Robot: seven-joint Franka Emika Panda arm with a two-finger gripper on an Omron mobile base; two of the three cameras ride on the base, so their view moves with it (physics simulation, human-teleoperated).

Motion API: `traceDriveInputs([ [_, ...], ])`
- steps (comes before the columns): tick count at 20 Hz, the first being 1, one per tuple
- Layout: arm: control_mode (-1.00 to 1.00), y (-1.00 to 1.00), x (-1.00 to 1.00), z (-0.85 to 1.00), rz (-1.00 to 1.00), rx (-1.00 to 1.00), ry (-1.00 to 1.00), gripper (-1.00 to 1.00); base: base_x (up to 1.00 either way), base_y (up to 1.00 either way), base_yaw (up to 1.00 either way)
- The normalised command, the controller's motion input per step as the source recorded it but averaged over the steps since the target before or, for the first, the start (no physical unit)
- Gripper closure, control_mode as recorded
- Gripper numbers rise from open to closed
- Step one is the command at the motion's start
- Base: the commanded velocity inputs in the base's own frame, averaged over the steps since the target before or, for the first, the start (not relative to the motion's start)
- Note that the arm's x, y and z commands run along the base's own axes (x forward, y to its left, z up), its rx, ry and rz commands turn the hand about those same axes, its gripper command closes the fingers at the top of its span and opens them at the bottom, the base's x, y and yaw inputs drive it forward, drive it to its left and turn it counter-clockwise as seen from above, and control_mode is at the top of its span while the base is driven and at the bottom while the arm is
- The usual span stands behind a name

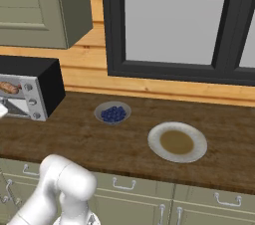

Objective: Pick up the kebab skewer and baguette bread, and place them inside the toaster oven. Close the toaster oven door and start by setting the timer.

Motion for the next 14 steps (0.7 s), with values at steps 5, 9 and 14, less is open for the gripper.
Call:
traceDriveInputs([
  [5,-1.00,0.87,-0.18,-0.66,0.00,-0.15,0.15,-1.00,0.00,0.00,0.00],
  [9,-1.00,0.87,-0.22,-0.63,0.00,-0.17,0.07,-1.00,0.00,0.00,0.00],
  [14,-1.00,0.78,-0.10,-0.65,0.00,-0.16,0.10,-1.00,0.00,0.00,0.00],
])
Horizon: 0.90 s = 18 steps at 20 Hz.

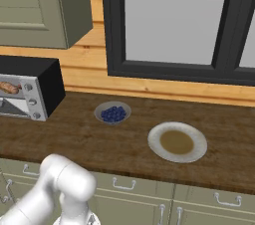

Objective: Pick up the kebab skewer and baguette bread, and place them inside the toaster oven. Close the toaster oven door and start by setting the timer.

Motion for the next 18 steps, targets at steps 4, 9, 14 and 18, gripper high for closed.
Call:
traceDriveInputs([
  [4,-1.00,0.39,0.28,-0.44,-0.02,-0.12,0.19,-1.00,0.00,0.00,0.00],
  [9,-1.00,0.25,0.59,-0.11,-0.02,-0.04,0.05,-1.00,0.00,0.00,0.00],
  [14,-1.00,0.19,0.58,-0.18,0.00,-0.05,0.00,-1.00,0.00,0.00,0.00],
  [18,-1.00,0.12,0.59,-0.06,0.00,-0.02,0.00,-1.00,0.00,0.00,0.00],
])
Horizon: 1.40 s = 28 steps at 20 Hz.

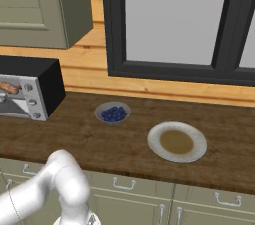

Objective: Pick up the kebab skewer and baguette bread, and place them inside the toaster oven. Close the toaster oven door and start by setting the timer.

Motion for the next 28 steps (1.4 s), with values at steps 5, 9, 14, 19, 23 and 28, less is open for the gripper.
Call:
traceDriveInputs([
  [5,-1.00,0.01,0.76,0.11,-0.01,0.02,-0.01,-1.00,0.00,0.00,0.00],
  [9,-1.00,0.00,0.86,0.38,-0.04,0.07,-0.01,-1.00,0.00,0.00,0.00],
  [14,-1.00,0.00,0.56,0.29,-0.05,0.05,-0.02,-1.00,0.00,0.00,0.00],
  [19,-1.00,0.01,-0.27,0.08,-0.03,0.01,-0.05,-1.00,0.00,0.00,0.00],
  [23,-1.00,0.07,-1.00,0.00,-0.05,0.00,-0.05,-1.00,0.00,0.00,0.00],
  [28,-1.00,-0.63,-0.83,0.03,-0.09,0.09,-0.02,-1.00,0.00,0.00,0.00],
])
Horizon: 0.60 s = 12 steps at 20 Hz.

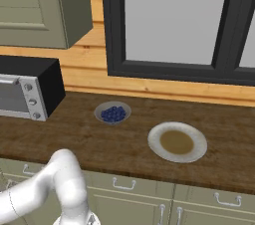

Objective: Pick up the kebab skewer and baguette bread, and place them inside the toaster oven. Close the toaster oven door and start by setting the timer.

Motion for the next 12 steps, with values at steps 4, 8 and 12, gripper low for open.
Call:
traceDriveInputs([
  [4,-1.00,-1.00,-0.28,0.02,-0.09,0.16,0.03,-1.00,0.00,0.00,0.00],
  [8,-1.00,-1.00,-0.07,0.00,-0.04,0.16,0.26,-1.00,0.00,0.00,0.00],
  [12,-1.00,-1.00,-0.11,0.10,0.00,0.09,0.34,-1.00,0.00,0.00,0.00],
])
